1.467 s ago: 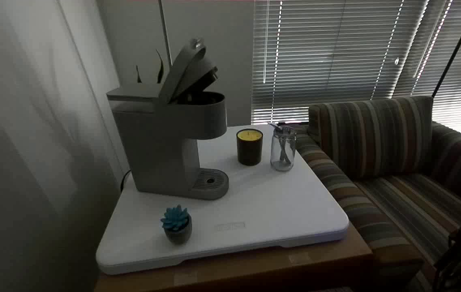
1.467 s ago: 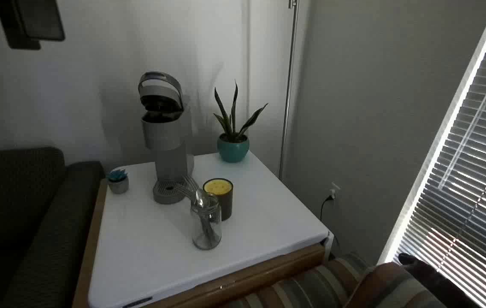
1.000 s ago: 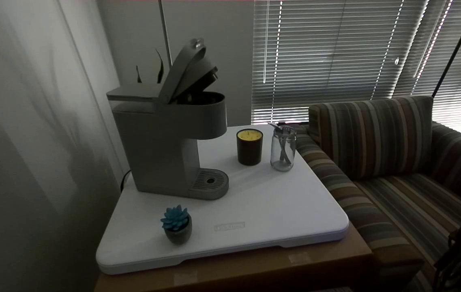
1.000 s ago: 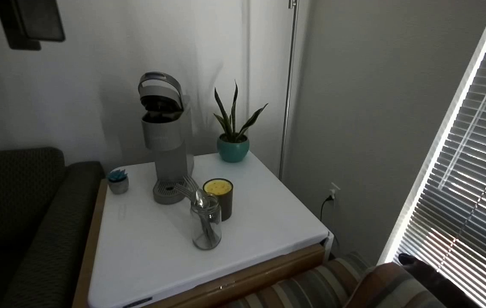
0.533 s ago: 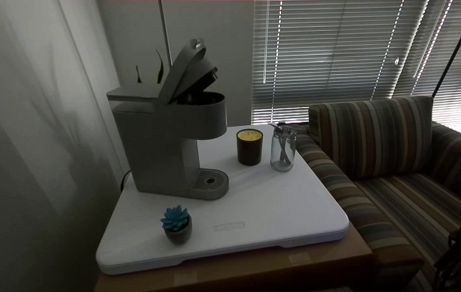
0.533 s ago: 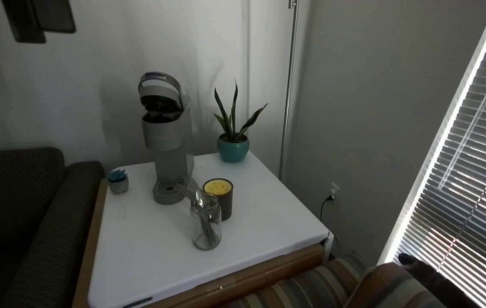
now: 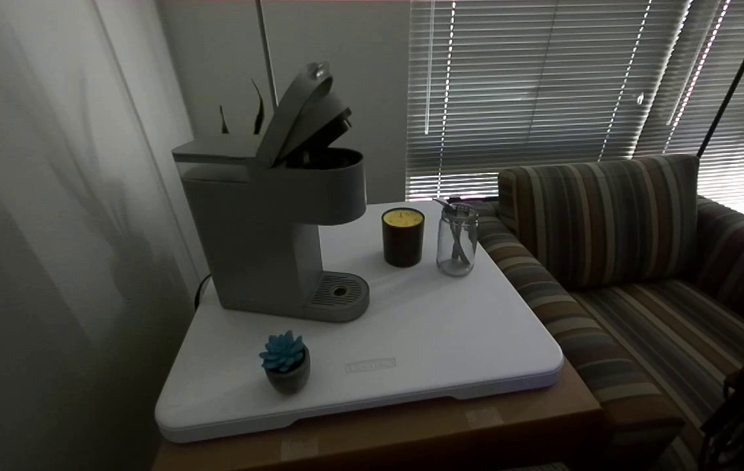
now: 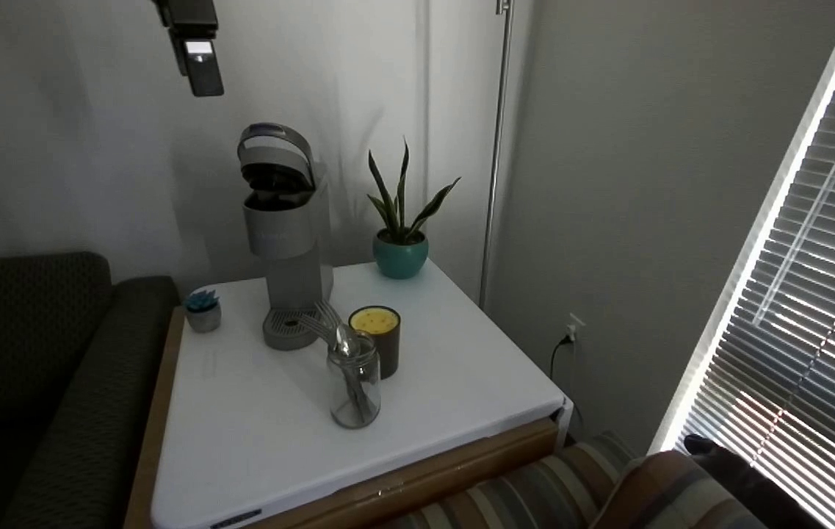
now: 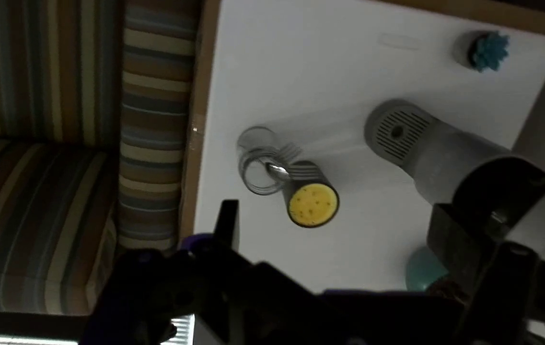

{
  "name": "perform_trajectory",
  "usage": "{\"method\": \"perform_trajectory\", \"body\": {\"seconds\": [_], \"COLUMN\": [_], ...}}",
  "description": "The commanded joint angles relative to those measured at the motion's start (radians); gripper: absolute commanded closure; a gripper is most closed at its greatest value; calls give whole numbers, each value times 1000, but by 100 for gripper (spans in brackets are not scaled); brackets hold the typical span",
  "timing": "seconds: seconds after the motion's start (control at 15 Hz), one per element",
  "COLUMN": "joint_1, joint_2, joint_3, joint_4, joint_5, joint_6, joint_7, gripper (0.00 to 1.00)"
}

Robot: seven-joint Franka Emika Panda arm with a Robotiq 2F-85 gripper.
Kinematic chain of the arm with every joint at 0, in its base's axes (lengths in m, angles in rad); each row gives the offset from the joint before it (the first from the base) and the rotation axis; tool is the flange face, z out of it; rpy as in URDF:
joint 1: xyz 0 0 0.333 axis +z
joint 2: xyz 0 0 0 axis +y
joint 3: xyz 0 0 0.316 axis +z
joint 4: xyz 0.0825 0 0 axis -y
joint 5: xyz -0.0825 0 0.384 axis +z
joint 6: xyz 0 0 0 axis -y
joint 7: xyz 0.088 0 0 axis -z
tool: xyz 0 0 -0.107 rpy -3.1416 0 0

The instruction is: Close the coffee maker

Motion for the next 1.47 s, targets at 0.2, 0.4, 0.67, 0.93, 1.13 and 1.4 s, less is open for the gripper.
{"method": "perform_trajectory", "body": {"seconds": [0.2,0.4,0.67,0.93,1.13,1.4], "joint_1": [29,29,37,57,75,106], "joint_2": [122,159,239,339,416,533], "joint_3": [18,17,20,15,17,29], "joint_4": [93,130,229,343,442,603], "joint_5": [30,39,0,34,47,63], "joint_6": [92,114,142,213,246,237], "joint_7": [106,149,239,286,284,253], "gripper": [0,0,0,0,0,0]}}
